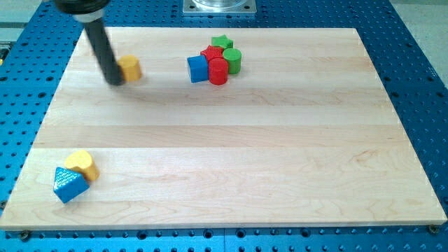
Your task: Place the hexagon top to the blue cube
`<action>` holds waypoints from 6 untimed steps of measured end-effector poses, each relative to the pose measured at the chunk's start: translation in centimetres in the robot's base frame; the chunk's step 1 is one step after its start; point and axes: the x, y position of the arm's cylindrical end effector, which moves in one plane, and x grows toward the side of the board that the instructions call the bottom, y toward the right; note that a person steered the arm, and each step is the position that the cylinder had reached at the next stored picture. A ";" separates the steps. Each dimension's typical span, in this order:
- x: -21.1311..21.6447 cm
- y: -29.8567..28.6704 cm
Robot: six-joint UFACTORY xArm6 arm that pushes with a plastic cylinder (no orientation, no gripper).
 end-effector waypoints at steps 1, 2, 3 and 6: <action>-0.8 -0.8; -2.1 -4.2; -4.0 1.8; -4.1 7.6</action>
